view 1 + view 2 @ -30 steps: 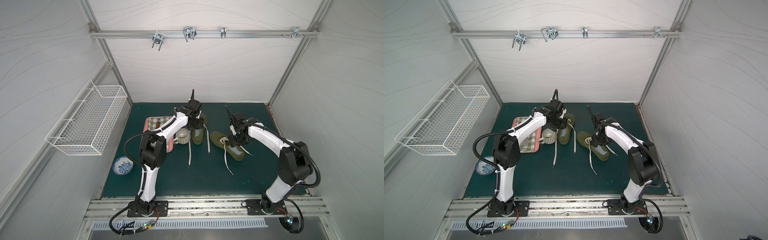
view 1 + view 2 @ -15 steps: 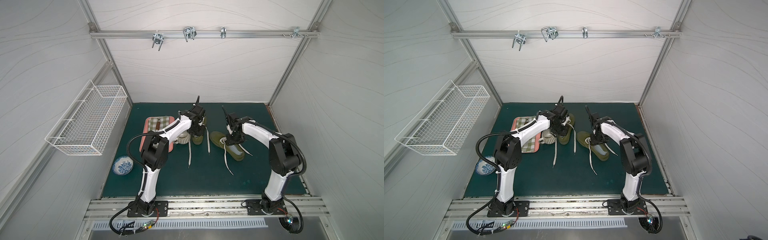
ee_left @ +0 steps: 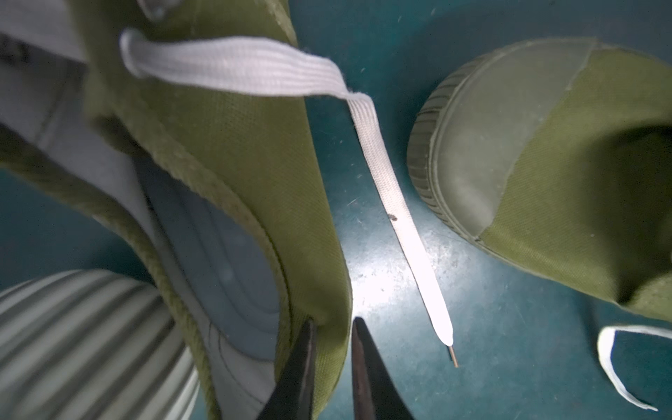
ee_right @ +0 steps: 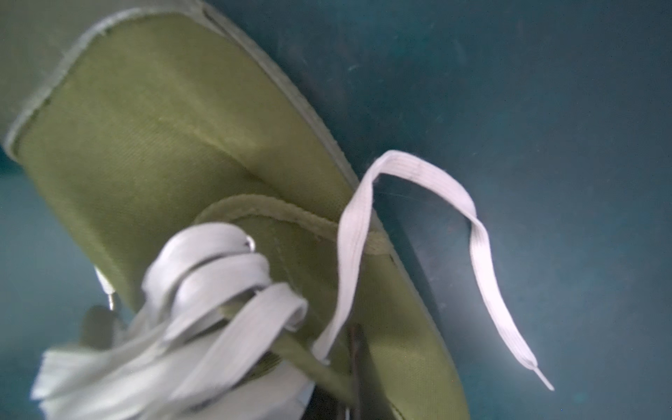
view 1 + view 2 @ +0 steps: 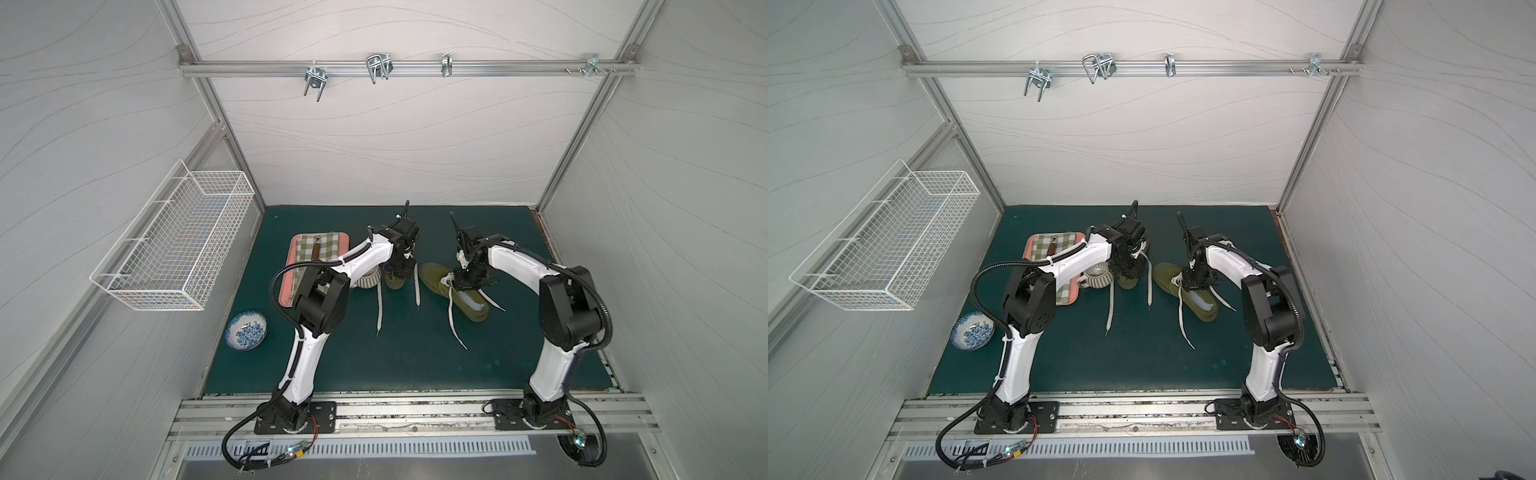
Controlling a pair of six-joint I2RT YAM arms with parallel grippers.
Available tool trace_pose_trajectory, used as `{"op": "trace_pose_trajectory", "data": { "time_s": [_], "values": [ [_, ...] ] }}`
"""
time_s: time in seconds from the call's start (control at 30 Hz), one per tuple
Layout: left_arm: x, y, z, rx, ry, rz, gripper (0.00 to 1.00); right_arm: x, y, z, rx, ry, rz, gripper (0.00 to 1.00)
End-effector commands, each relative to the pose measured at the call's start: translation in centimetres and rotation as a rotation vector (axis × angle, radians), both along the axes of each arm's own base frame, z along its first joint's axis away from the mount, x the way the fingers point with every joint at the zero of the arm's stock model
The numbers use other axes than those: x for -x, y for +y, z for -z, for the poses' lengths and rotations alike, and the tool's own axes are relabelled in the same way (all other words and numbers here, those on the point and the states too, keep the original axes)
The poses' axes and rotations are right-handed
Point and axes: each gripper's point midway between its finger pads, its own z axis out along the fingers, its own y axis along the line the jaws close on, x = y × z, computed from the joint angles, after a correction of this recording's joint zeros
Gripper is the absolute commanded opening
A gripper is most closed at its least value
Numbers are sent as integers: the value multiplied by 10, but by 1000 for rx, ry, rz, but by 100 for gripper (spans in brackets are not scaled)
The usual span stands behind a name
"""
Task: Insert the insole into the shoe
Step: Move the shoe to the center of the board.
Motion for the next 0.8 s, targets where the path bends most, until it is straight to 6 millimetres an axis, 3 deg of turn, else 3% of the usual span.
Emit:
{"op": "trace_pose_trajectory", "data": {
  "time_s": [0.0, 0.27, 0.37, 0.77],
  "values": [
    [-4, -1, -21, 12, -43, 0, 20, 5, 8, -13, -79, 1, 45, 0],
    [-5, 9, -58, 68, -78, -59, 21, -4, 4, -44, -215, -86, 217, 0],
    [1, 20, -55, 67, -51, -82, 21, -7, 3, -51, -299, -84, 287, 0],
    [25, 41, -69, 118, -77, -142, 23, -23, 19, -27, -489, -33, 477, 0]
  ]
}}
